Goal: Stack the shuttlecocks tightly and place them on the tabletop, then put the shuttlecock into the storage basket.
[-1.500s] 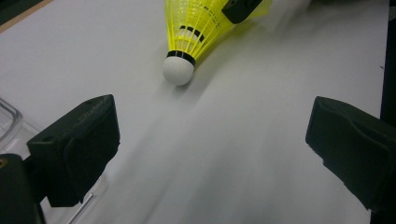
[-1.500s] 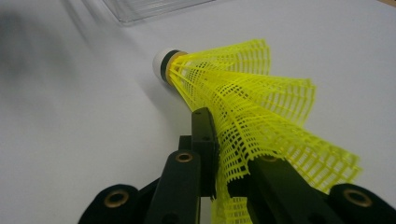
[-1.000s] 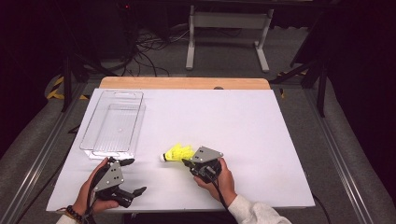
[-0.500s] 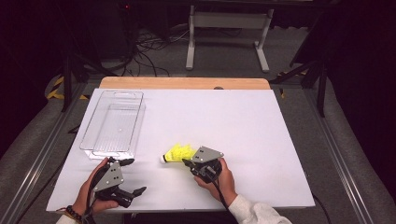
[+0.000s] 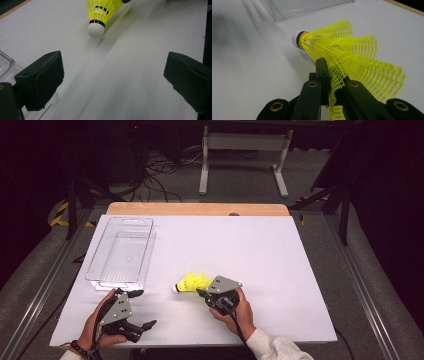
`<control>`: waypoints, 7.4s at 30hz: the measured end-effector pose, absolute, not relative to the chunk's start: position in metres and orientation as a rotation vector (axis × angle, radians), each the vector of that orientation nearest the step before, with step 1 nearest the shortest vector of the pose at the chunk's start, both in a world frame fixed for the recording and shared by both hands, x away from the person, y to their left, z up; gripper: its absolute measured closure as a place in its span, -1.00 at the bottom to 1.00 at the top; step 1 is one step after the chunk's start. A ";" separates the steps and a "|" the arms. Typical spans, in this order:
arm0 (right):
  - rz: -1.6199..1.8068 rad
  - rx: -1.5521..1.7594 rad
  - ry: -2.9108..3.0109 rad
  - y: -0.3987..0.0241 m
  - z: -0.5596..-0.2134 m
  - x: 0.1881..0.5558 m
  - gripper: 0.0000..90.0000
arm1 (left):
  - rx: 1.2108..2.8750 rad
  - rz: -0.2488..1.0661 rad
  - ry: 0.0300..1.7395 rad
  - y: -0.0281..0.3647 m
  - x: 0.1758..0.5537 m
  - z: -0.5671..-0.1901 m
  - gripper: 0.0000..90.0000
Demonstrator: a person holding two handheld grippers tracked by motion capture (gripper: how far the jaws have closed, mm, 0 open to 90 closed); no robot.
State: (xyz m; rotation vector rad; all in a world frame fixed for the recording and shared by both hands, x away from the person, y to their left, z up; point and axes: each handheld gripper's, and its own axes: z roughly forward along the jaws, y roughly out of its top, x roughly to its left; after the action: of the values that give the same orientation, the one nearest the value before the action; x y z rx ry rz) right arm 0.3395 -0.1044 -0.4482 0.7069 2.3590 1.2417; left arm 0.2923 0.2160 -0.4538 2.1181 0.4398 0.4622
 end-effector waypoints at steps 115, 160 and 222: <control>1.429 0.661 2.176 -0.091 -0.383 0.366 0.95 | 2.053 0.484 0.423 0.222 0.287 -0.448 -0.93; 1.444 0.604 2.219 -0.039 -0.381 0.395 0.95 | 2.026 0.469 0.428 0.227 0.286 -0.448 -0.94; 1.445 0.524 2.300 0.015 -0.391 0.396 0.95 | 2.013 0.448 0.442 0.232 0.286 -0.450 -0.93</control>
State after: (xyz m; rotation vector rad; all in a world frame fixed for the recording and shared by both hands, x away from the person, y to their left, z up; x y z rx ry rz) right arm 0.3960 0.0146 -0.3910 0.5239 2.3005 1.4451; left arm 0.2857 0.2318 -0.4499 2.0126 0.4419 0.4483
